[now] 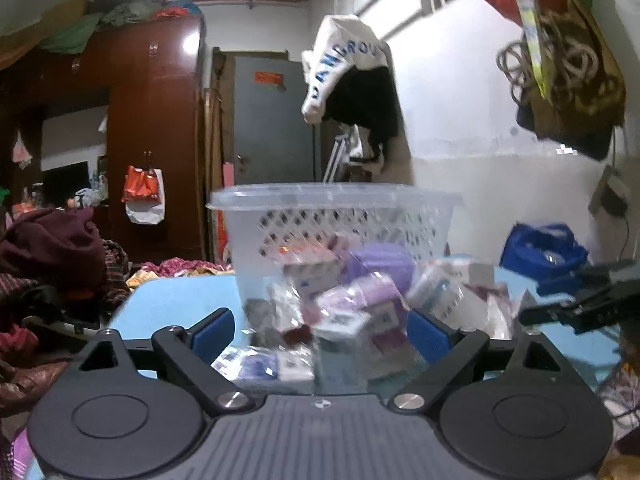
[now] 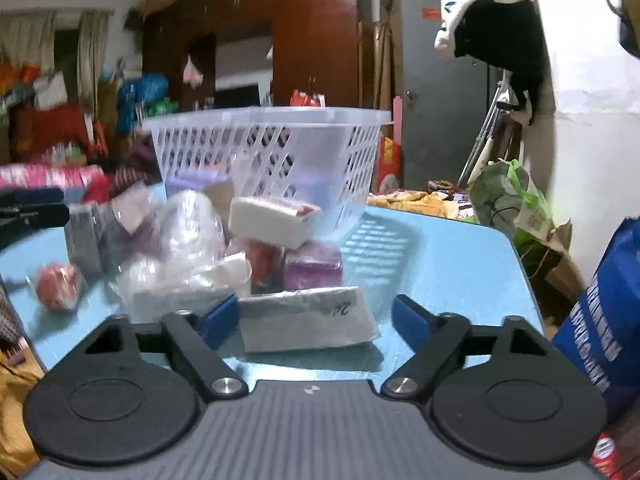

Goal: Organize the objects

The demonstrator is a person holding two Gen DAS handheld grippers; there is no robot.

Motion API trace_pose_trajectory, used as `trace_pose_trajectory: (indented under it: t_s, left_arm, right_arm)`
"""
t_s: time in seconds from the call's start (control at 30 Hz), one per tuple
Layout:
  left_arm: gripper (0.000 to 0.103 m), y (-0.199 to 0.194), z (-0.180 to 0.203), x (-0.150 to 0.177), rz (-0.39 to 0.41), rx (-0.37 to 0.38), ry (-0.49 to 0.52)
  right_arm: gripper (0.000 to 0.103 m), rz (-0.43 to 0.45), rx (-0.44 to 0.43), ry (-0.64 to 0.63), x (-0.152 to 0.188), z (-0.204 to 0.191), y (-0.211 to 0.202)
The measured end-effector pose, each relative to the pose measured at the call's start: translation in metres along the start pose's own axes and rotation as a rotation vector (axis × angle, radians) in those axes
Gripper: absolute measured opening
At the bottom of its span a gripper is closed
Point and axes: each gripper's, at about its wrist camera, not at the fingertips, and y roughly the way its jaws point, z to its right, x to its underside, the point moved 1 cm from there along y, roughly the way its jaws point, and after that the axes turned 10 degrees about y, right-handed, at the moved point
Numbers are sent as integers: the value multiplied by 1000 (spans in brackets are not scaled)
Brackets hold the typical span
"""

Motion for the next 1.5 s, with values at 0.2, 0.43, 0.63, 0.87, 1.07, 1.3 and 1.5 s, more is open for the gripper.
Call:
trace_pose_trajectory:
  t_s: [0.2, 0.43, 0.63, 0.87, 1.07, 1.3, 1.5]
  left_arm:
    - [95, 12, 10, 5, -30, 1, 20]
    - [95, 19, 20, 11, -42, -27, 49]
    - [75, 21, 23, 10, -44, -34, 47]
    - [69, 21, 21, 11, -38, -34, 50]
    - [70, 19, 24, 12, -26, -30, 56]
    - [36, 15, 25, 12, 3, -34, 47]
    - [35, 5, 13, 9, 45, -42, -2]
  right_arm:
    - [84, -77, 33, -105, 6, -14, 9]
    - [80, -113, -15, -14, 8, 2, 10]
    - [64, -127, -24, 11, 11, 7, 11]
    - [78, -86, 75, -62, 20, 5, -6]
    - [73, -53, 50, -56, 37, 10, -33]
    - [35, 6, 35, -47, 49, 13, -51]
    - [34, 40, 49, -42, 44, 6, -52]
